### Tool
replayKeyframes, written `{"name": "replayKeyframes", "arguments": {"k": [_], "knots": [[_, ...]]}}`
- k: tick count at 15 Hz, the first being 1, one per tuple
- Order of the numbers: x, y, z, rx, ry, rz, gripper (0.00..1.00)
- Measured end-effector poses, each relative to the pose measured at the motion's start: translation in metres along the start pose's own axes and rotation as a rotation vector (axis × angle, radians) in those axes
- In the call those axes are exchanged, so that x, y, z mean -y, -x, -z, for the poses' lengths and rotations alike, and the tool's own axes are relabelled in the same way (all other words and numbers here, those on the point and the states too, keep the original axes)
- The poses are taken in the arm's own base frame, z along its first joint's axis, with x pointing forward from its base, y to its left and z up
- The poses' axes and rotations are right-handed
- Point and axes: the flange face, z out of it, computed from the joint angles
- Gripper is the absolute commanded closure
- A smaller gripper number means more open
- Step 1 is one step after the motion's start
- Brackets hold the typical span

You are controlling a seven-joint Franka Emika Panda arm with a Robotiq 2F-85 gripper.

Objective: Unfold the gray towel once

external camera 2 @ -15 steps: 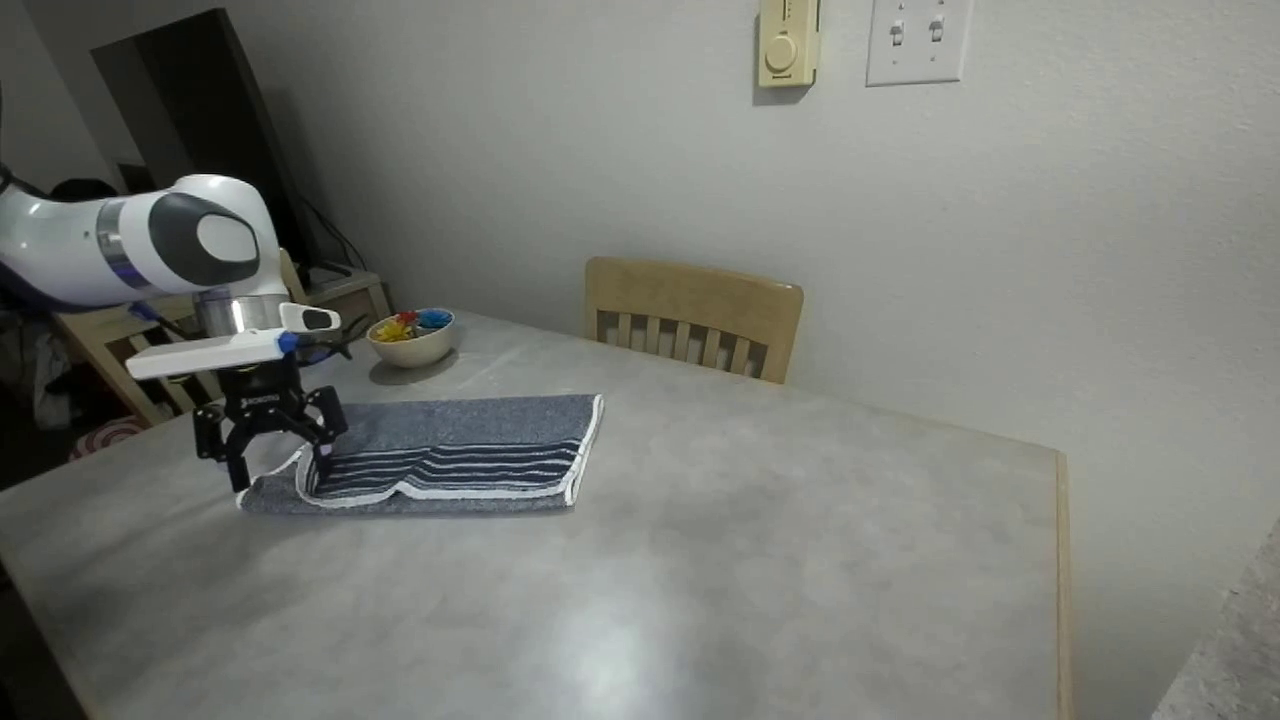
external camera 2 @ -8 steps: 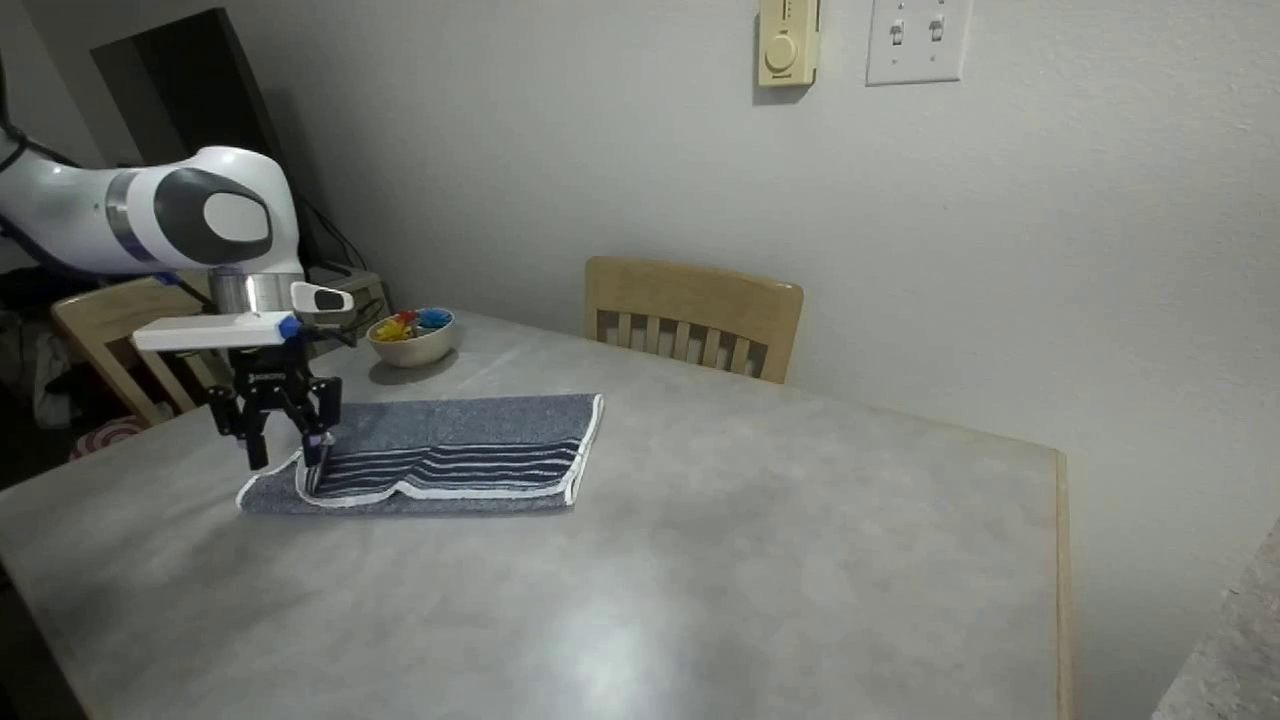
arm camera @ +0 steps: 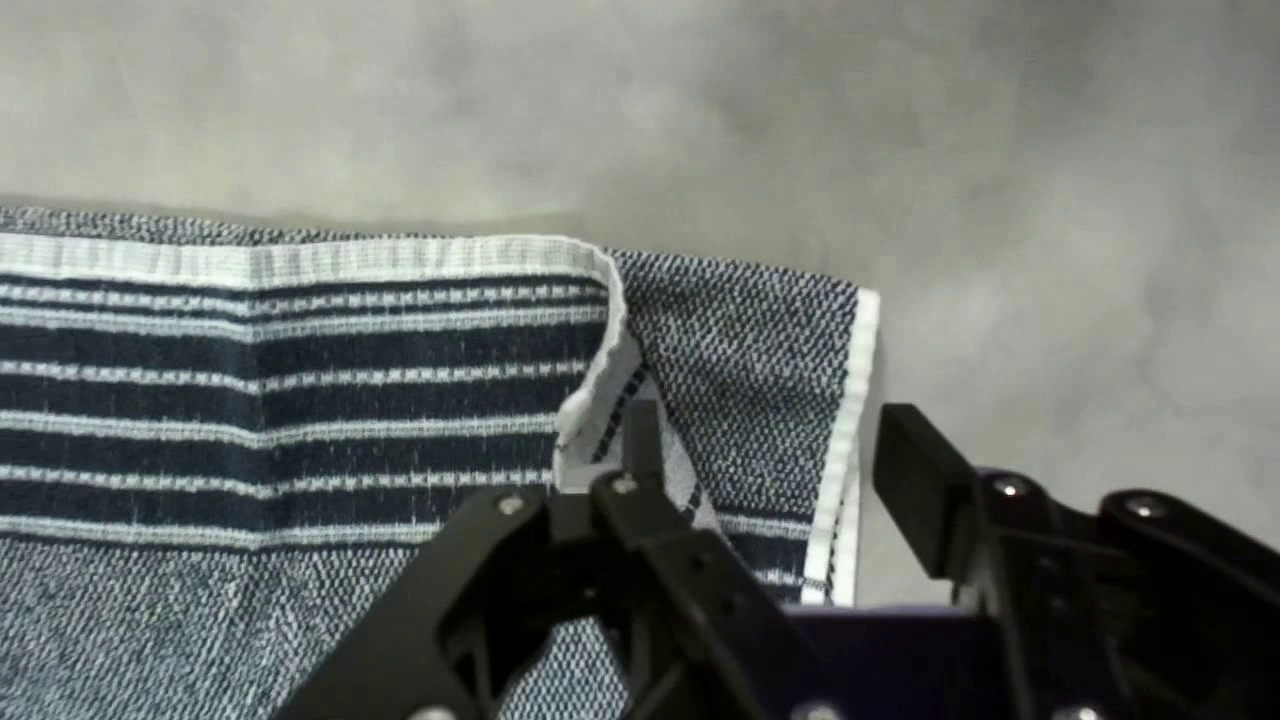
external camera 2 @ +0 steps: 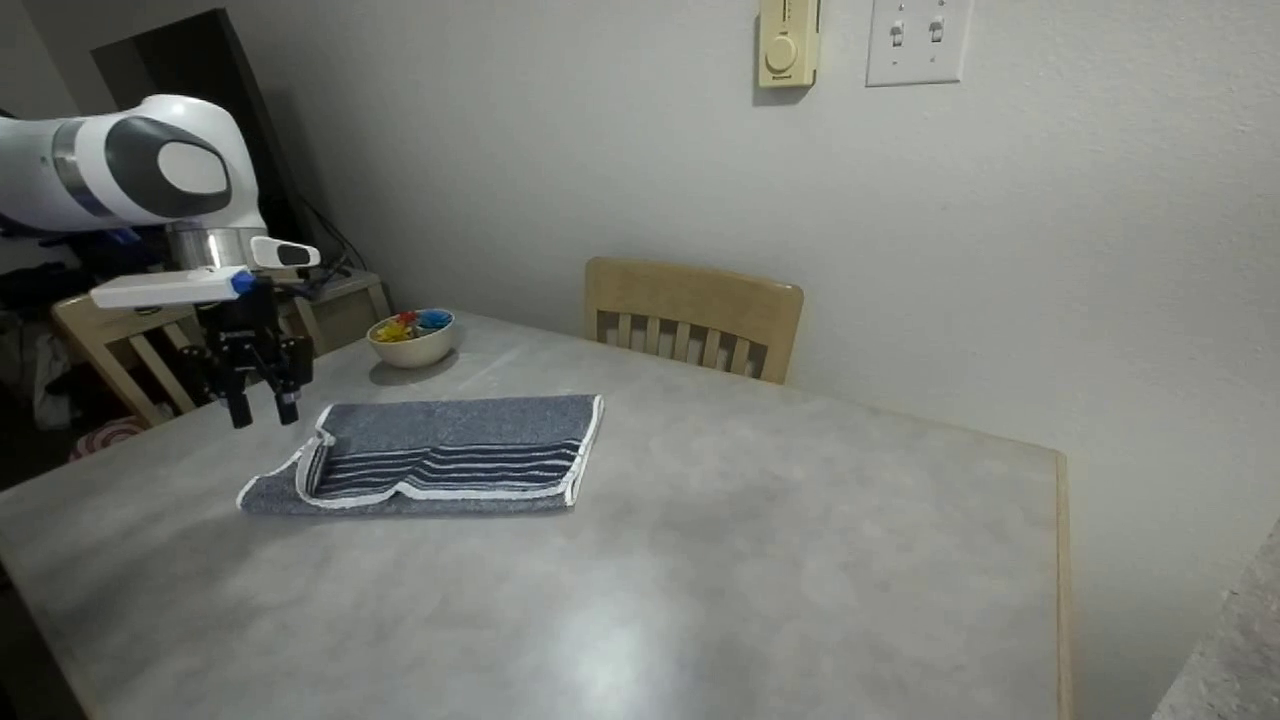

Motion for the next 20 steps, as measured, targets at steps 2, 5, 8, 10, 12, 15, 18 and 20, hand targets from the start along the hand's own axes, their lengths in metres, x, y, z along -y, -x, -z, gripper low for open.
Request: {"name": "replayKeyframes", "arguments": {"k": [2,5,8,10,12,15,18,20], "knots": [[-0.004,-0.002,0.009,-0.018,0.038,0.000,0.87],[-0.022,-0.004,0.014,-0.036,0.084,-0.013,0.99],[-0.044,-0.003,0.012,-0.047,0.096,-0.045,1.00],[-0.058,-0.001,0.010,-0.055,0.094,-0.067,1.00],[-0.067,0.000,0.006,-0.060,0.086,-0.083,1.00],[-0.076,0.000,-0.003,-0.063,0.055,-0.101,1.00],[-0.078,-0.002,-0.016,-0.058,0.018,-0.105,1.00],[-0.077,-0.003,-0.026,-0.050,-0.010,-0.105,1.00]]}}
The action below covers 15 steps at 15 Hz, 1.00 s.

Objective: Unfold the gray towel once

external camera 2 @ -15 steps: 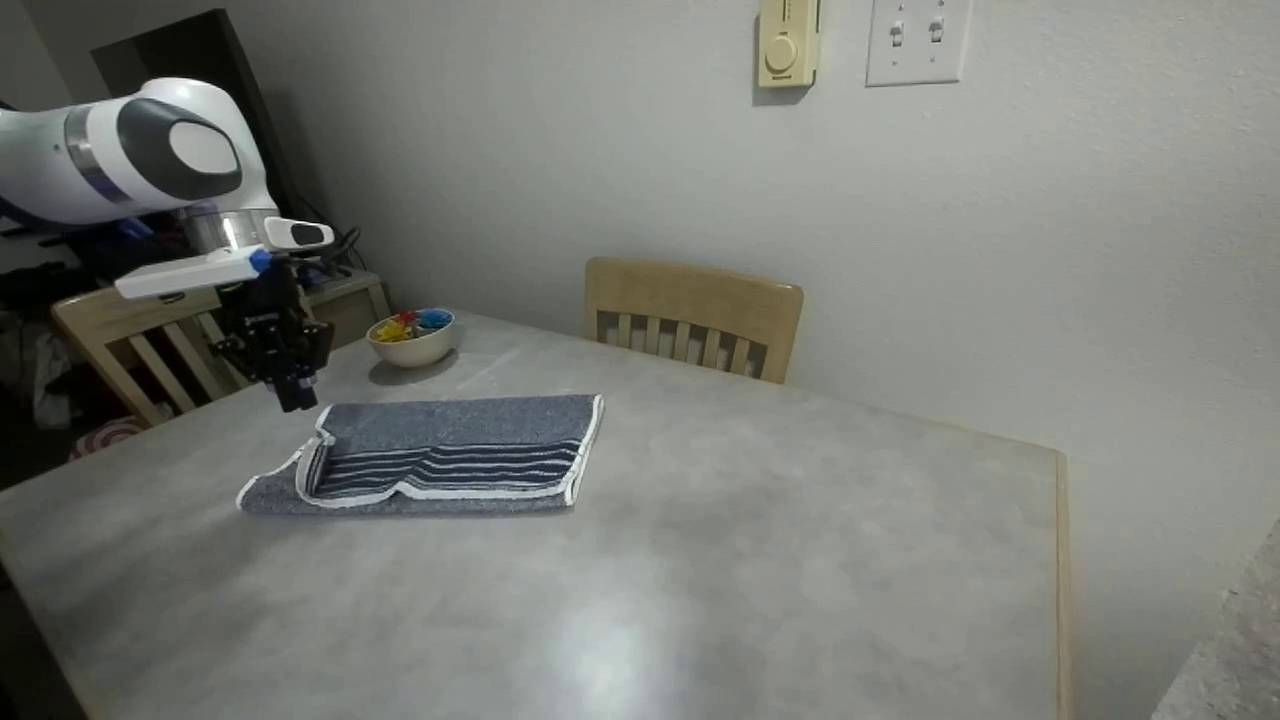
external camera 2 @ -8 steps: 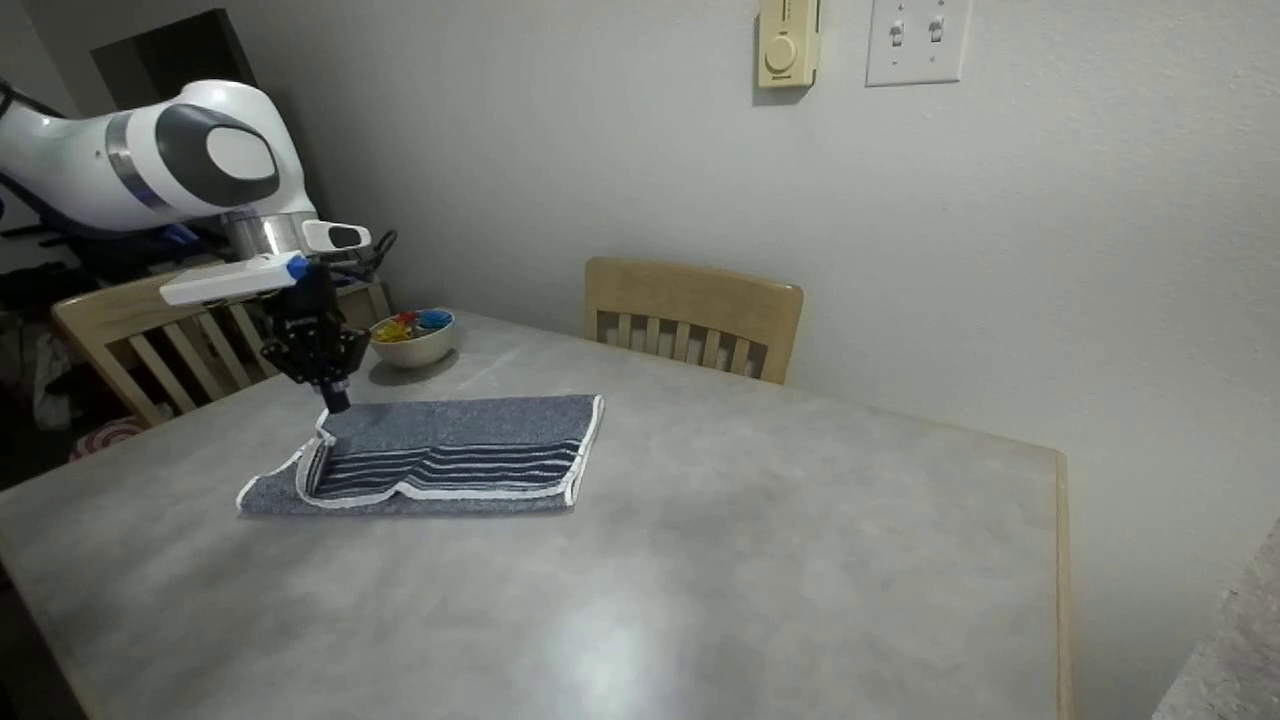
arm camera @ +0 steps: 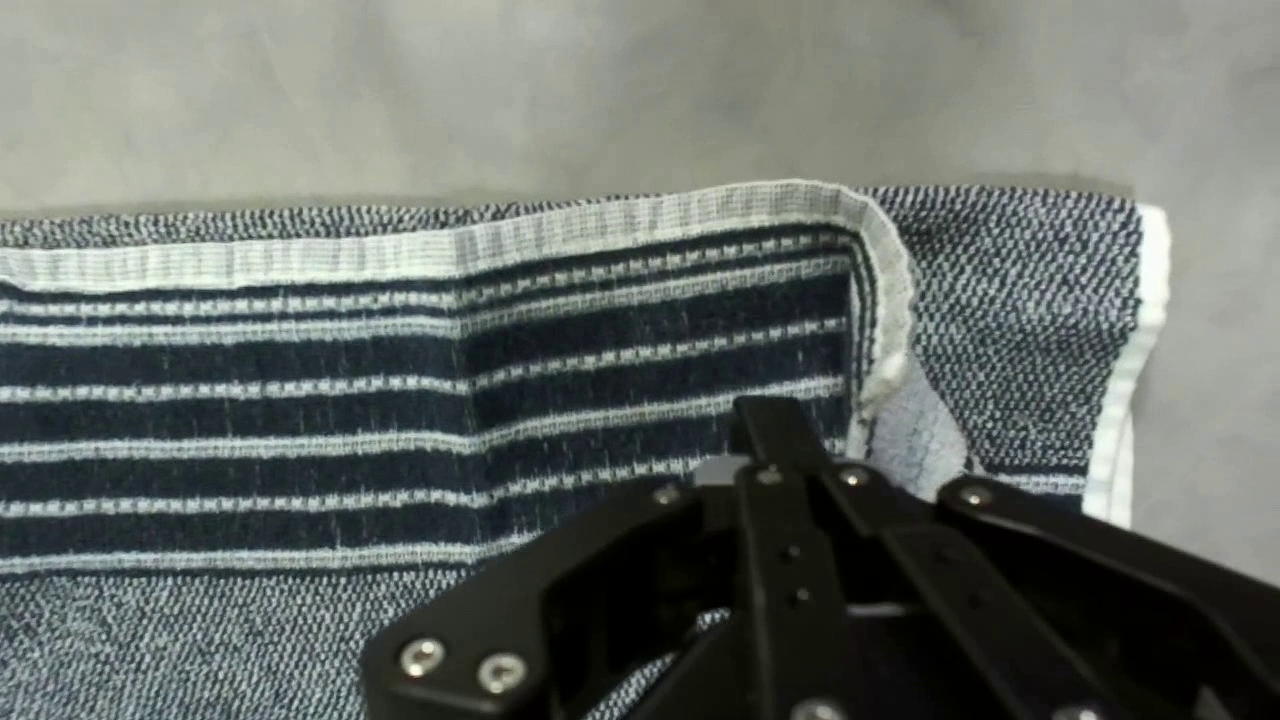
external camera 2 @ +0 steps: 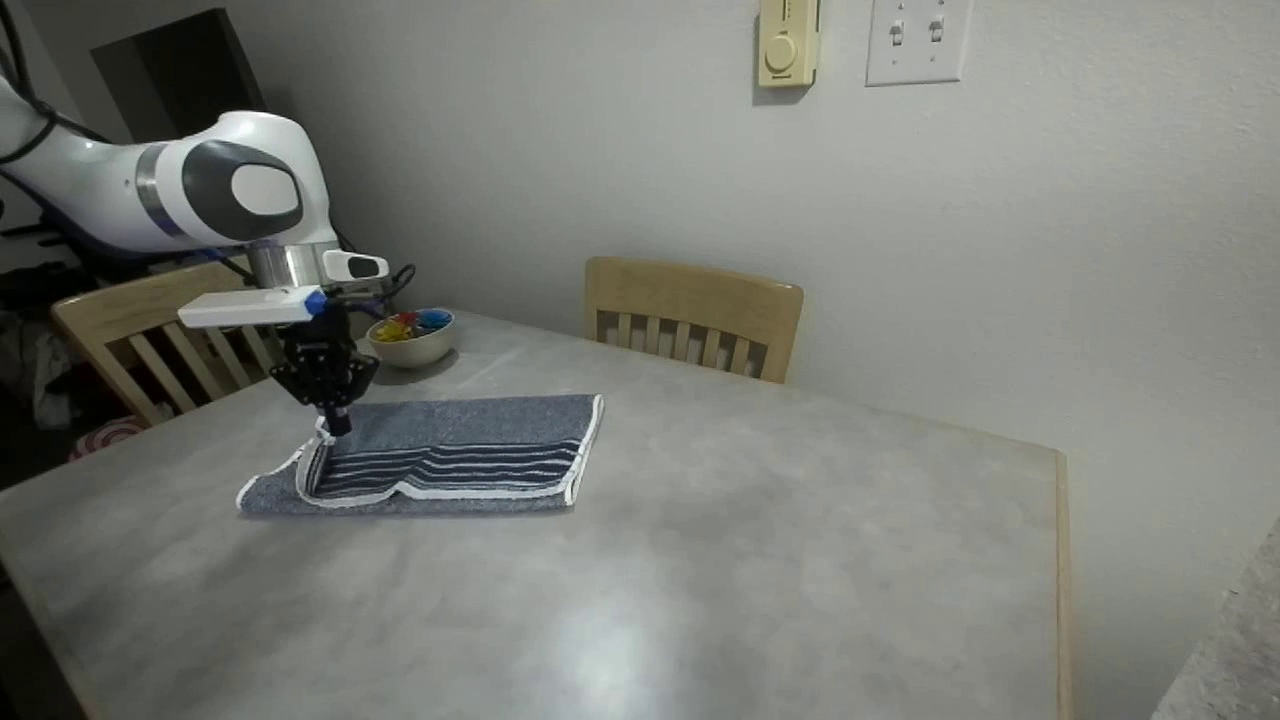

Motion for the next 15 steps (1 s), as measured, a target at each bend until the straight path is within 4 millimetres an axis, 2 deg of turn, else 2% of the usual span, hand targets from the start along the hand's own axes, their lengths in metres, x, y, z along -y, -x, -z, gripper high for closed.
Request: {"name": "replayKeyframes", "arguments": {"k": [10,15], "knots": [[0.008,-0.001,-0.033,0.041,-0.064,0.003,1.00],[0.024,-0.002,-0.053,0.081,-0.120,0.035,1.00]]}}
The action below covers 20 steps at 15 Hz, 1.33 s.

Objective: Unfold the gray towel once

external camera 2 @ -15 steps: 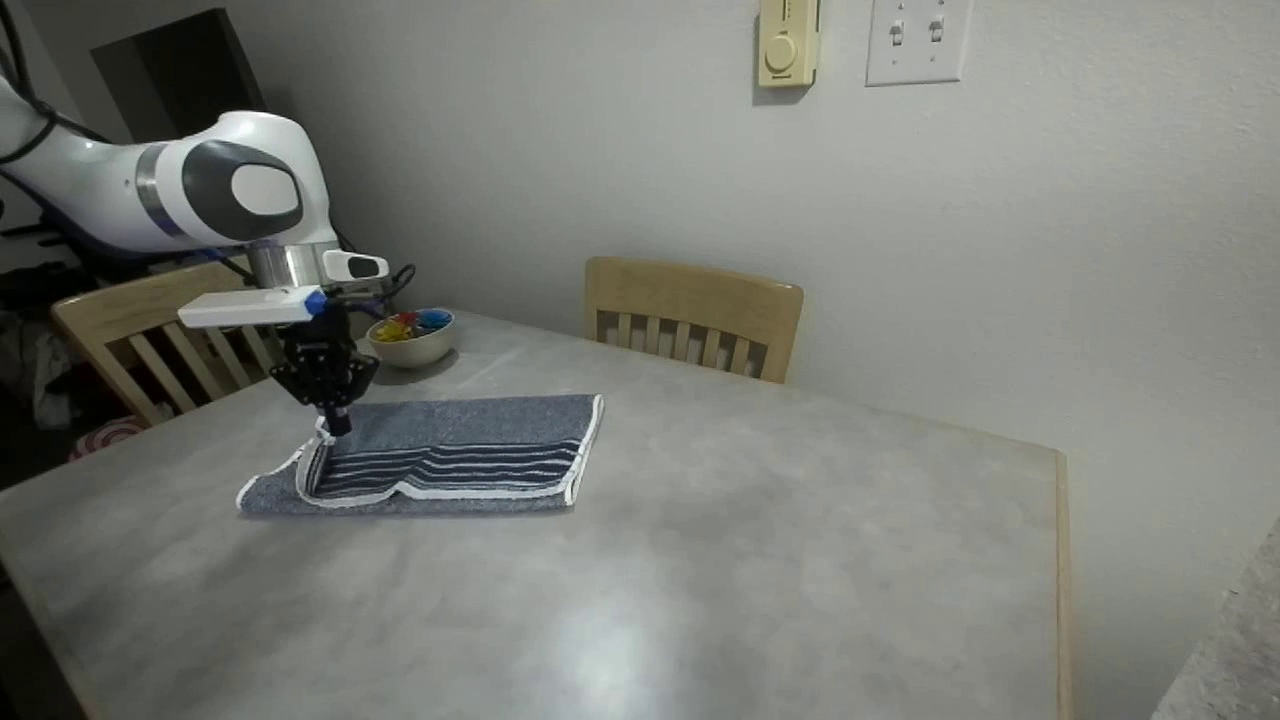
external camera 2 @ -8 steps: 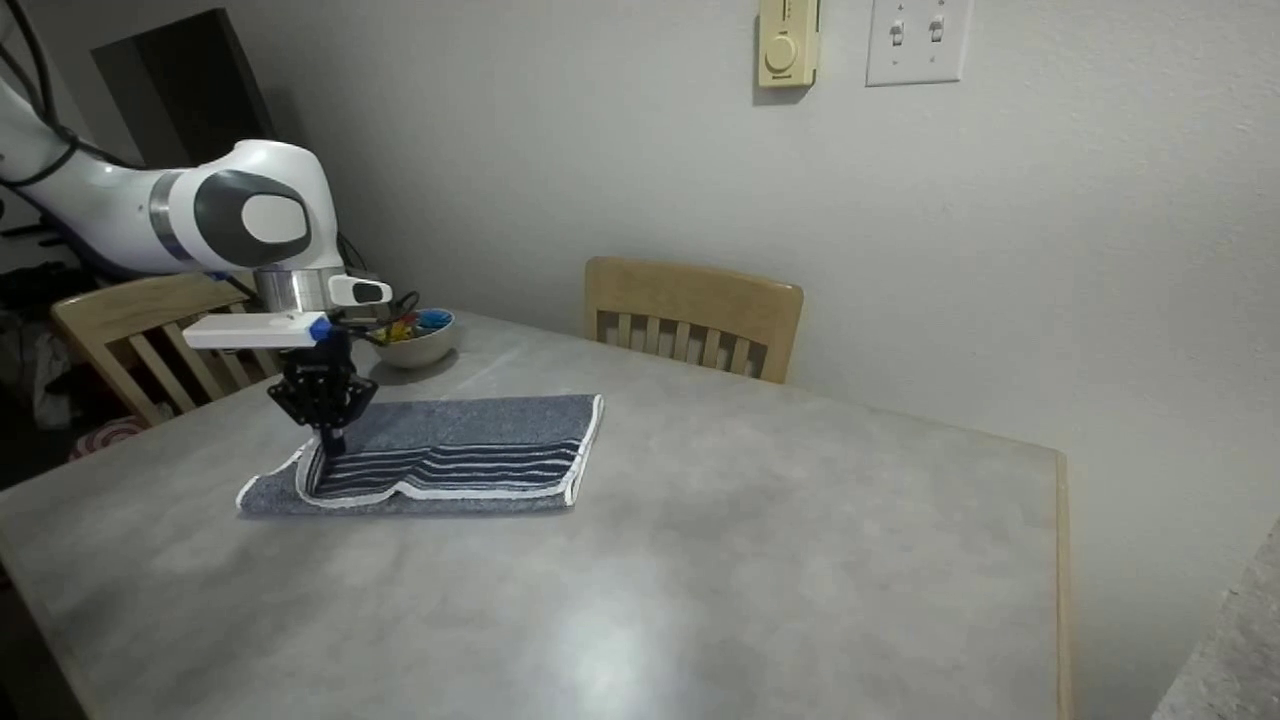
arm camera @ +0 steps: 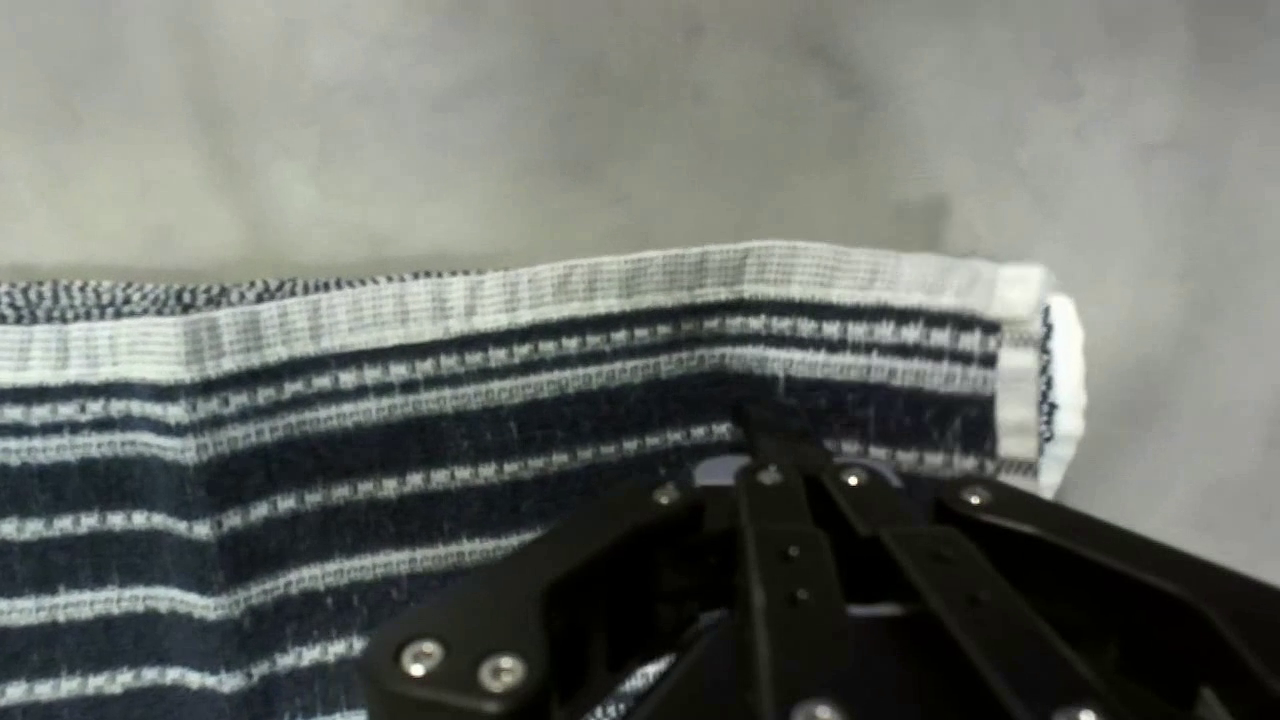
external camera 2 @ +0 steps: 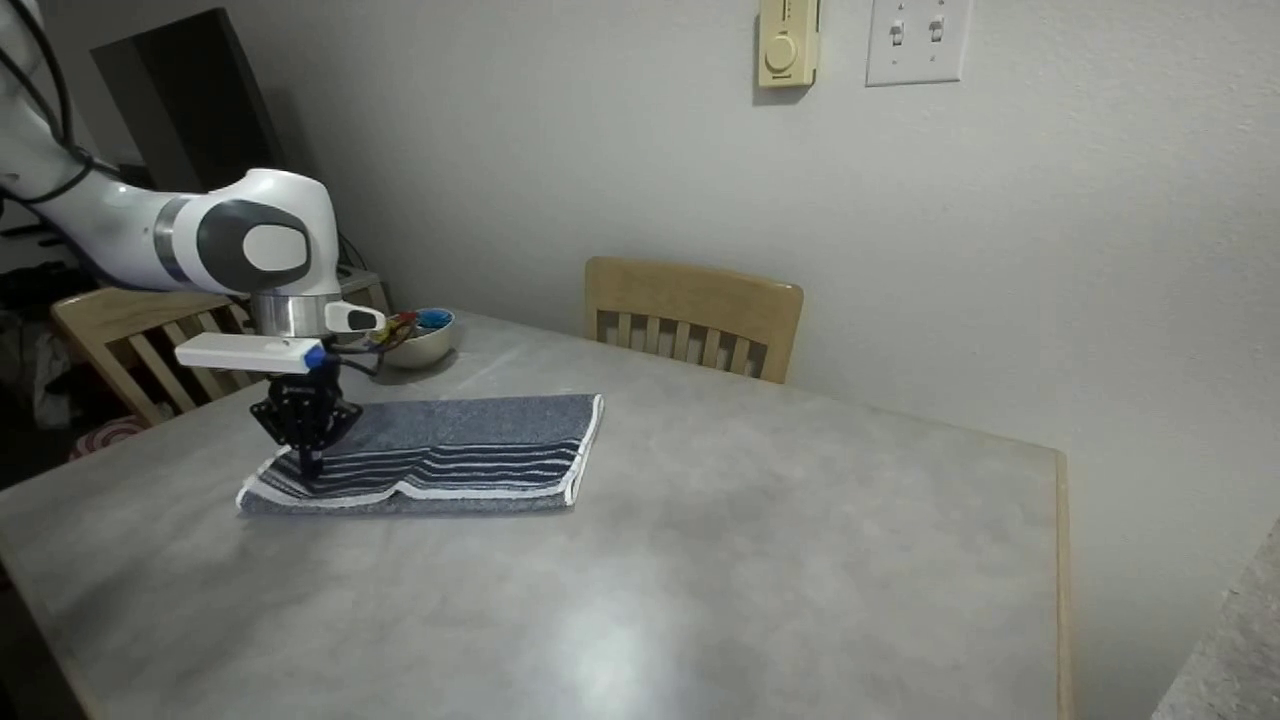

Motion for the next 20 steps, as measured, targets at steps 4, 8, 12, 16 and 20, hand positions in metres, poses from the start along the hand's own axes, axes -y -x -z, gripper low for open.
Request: {"name": "replayKeyframes", "arguments": {"k": [4,8,12,16,20], "knots": [[0.007,-0.001,-0.012,0.027,-0.013,0.030,1.00],[0.008,0.000,-0.014,0.040,-0.012,0.035,1.00],[0.010,-0.001,-0.014,0.039,-0.003,0.029,0.82],[0.018,-0.003,-0.011,0.035,0.027,-0.019,0.94],[0.056,-0.001,0.000,0.017,0.139,-0.079,1.00]]}}
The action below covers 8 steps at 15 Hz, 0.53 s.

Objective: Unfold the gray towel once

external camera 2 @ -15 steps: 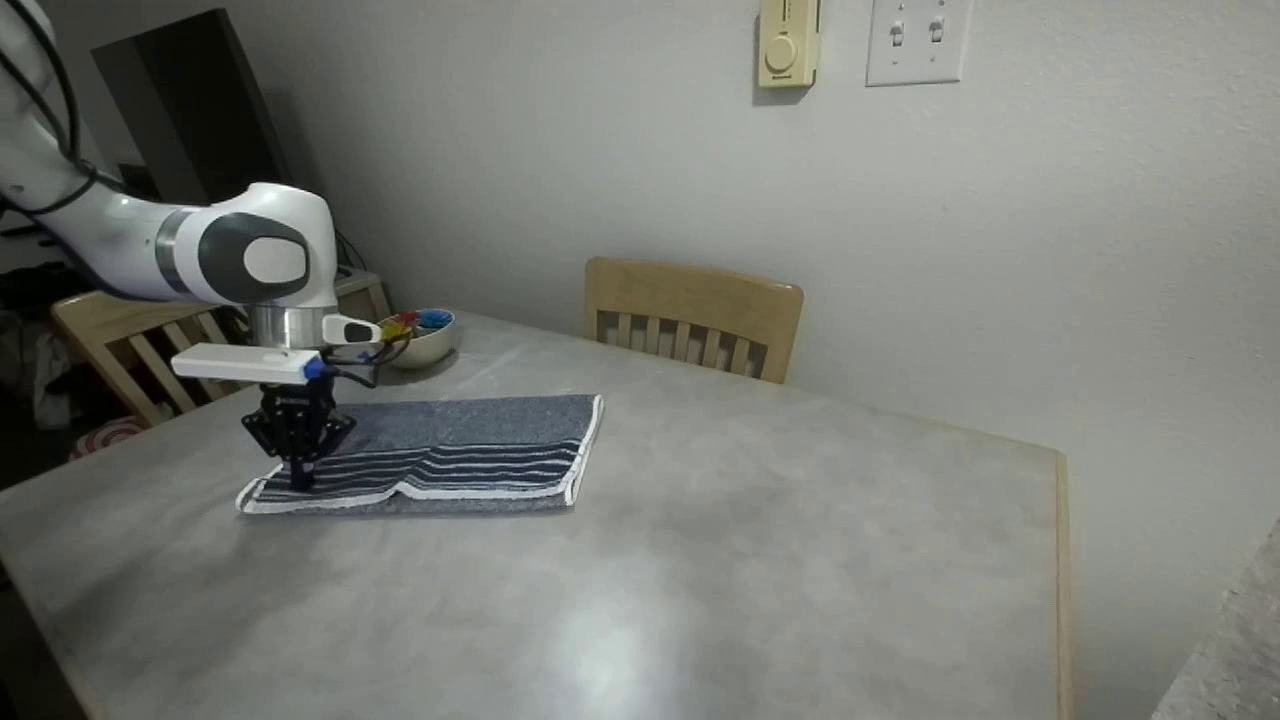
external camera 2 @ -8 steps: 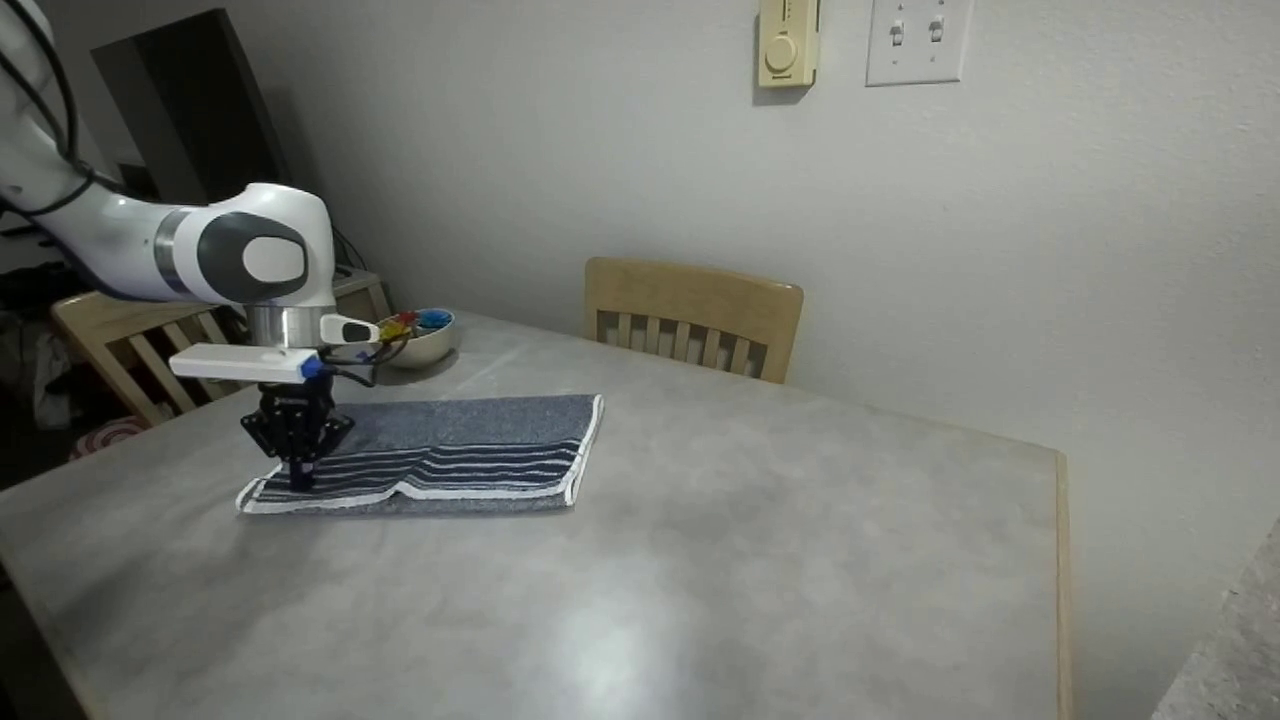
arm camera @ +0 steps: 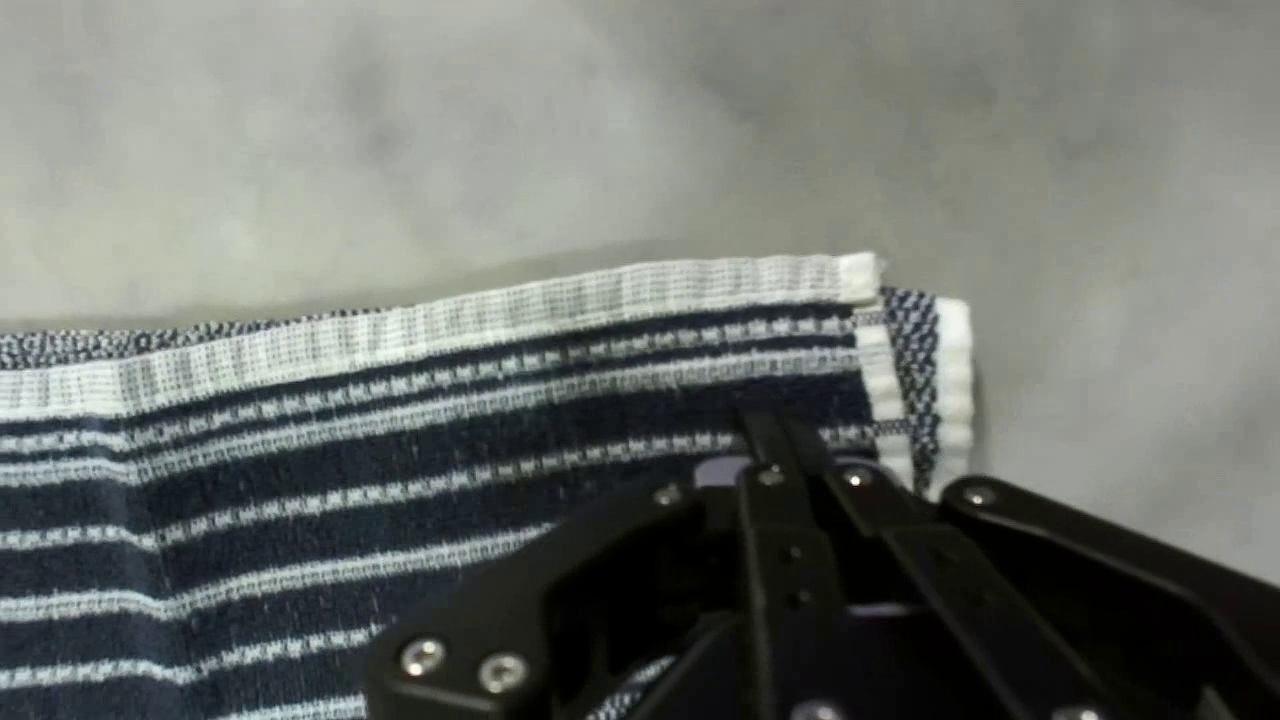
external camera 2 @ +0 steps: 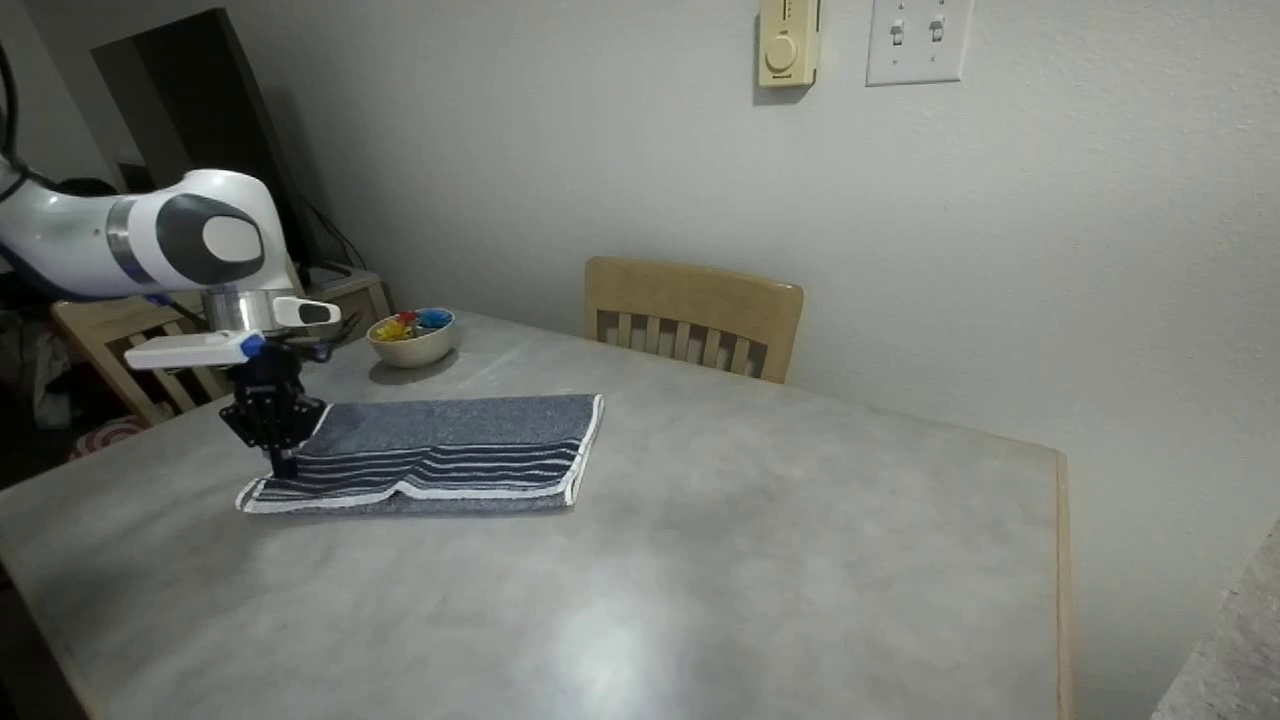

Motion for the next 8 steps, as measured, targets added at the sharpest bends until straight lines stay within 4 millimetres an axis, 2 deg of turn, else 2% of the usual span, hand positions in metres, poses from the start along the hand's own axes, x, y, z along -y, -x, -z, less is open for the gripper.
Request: {"name": "replayKeyframes", "arguments": {"k": [3,8], "knots": [[0.020,0.006,0.021,-0.035,0.076,-0.053,1.00],[0.015,0.014,0.064,-0.097,0.155,-0.152,1.00]]}}
